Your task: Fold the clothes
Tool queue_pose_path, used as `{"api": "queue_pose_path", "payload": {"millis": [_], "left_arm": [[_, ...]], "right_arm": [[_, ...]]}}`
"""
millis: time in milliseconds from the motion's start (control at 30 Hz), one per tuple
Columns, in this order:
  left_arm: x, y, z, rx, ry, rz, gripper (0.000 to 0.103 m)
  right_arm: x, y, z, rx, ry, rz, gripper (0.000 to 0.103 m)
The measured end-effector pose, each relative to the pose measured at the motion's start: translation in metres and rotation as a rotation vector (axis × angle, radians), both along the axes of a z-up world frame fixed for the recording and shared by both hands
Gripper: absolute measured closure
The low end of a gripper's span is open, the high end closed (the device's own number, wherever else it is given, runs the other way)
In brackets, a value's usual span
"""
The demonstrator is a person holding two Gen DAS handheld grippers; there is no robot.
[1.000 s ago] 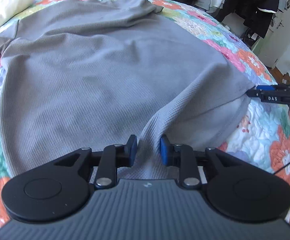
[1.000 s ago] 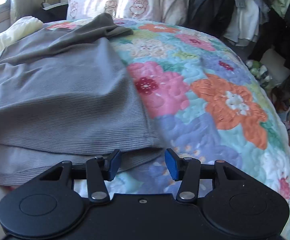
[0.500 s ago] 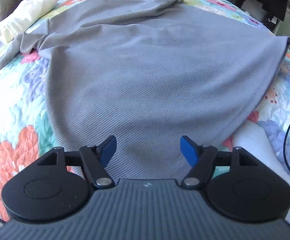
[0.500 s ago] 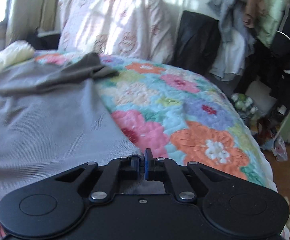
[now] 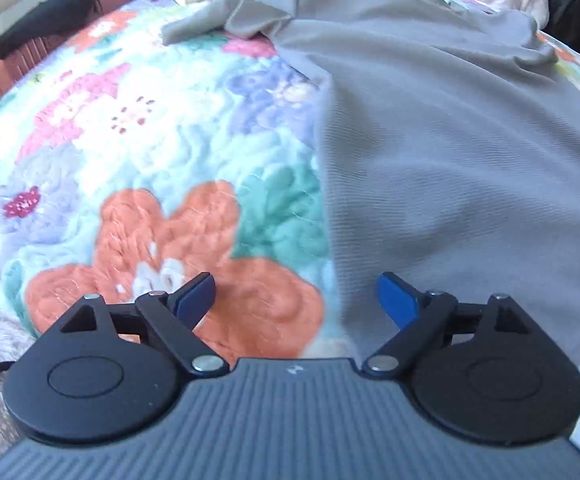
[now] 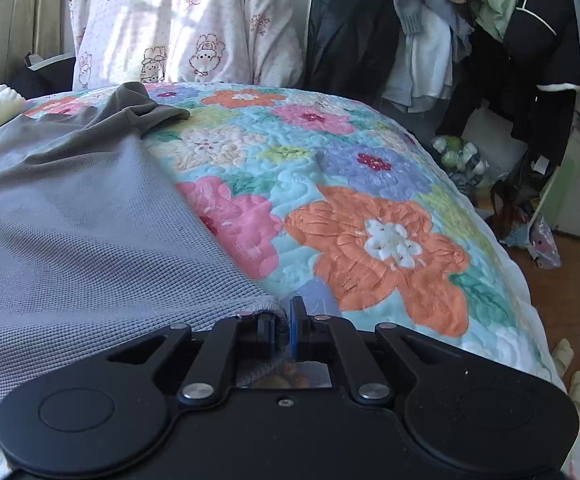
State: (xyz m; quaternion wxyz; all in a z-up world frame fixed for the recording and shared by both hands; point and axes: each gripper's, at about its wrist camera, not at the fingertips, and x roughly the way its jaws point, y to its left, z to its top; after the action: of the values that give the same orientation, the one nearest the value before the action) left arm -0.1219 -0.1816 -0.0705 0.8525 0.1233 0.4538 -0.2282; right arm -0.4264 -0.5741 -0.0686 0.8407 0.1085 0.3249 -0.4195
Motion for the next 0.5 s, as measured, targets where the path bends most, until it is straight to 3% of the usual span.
{"api": "queue_pose_path", "payload": {"millis": [67, 300, 367, 400, 433, 500], "left_arm": [[0.009, 0.0, -0.006, -0.019, 0.115, -0.037, 0.011], [-0.006, -0.011, -0.009, -0.024, 0.069, -0.098, 0.005], [-0.008, -0.011, -0.008, -0.056, 0.06, -0.102, 0.012], [-0.011, -0.013, -0.006, -0.069, 0.049, -0.103, 0.024], [-0.014, -0.014, -0.004, -0.07, 0.029, -0.107, 0.047], [-0.017, -0.015, -0.001, -0.069, 0.01, -0.112, 0.076]], "right_arm": [[-0.001, 0.0, -0.003, 0.003, 0.008, 0.005, 0.096], [-0.004, -0.001, -0.011, 0.038, 0.028, 0.03, 0.096], [-0.005, -0.003, -0.014, 0.059, 0.012, 0.026, 0.095], [-0.007, -0.002, -0.014, 0.071, -0.003, 0.032, 0.095], [-0.01, -0.002, -0.013, 0.081, -0.016, 0.041, 0.095], [-0.013, -0.003, -0.014, 0.087, -0.036, 0.045, 0.095]]}}
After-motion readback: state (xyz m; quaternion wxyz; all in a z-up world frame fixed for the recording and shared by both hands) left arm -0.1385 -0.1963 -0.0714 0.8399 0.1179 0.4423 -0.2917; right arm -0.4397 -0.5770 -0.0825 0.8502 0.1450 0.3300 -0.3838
